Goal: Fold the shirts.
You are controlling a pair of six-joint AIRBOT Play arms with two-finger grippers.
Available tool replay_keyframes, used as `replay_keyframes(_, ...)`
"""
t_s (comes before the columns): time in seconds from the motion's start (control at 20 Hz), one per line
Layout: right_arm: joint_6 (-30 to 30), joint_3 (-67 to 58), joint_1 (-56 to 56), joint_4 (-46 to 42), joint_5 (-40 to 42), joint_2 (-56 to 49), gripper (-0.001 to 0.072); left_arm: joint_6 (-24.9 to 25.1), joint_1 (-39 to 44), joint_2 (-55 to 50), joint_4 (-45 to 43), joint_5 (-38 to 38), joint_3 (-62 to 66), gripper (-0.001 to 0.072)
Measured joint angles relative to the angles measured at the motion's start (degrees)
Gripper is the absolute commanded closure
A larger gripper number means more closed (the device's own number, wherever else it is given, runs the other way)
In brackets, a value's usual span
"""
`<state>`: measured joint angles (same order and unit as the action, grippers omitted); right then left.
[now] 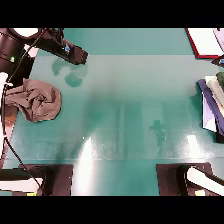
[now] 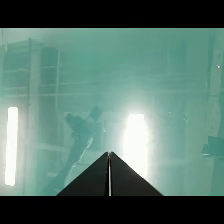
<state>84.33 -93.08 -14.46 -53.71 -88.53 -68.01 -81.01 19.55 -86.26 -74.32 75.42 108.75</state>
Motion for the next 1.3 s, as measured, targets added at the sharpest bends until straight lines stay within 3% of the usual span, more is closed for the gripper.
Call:
replay_keyframes(1.0,-1.0,0.0,0.0,0.0,0.0,0.0,0.0694,-0.1,-0.4,0.7,-1.2,1.1,1.0,0.0678)
replay_keyframes(1.05,-1.2,0.0,0.0,0.0,0.0,0.0,0.0694,-0.2,-1.0,1.4,-3.8,3.0,1.2,0.0531)
replay_keyframes(1.1,-1.5,0.0,0.0,0.0,0.1,0.0,0.0694,-0.6,-2.0,2.1,-6.8,5.2,1.2,0.0146)
replay_keyframes(1.15,-1.8,0.0,0.0,0.0,0.1,0.0,0.0694,-1.3,-3.3,2.9,-9.4,7.3,0.9,0.0088)
replay_keyframes(1.3,-2.3,0.0,0.0,0.0,0.1,0.0,0.0694,-4.7,-9.4,4.9,-16.0,12.6,-3.2,0.0084)
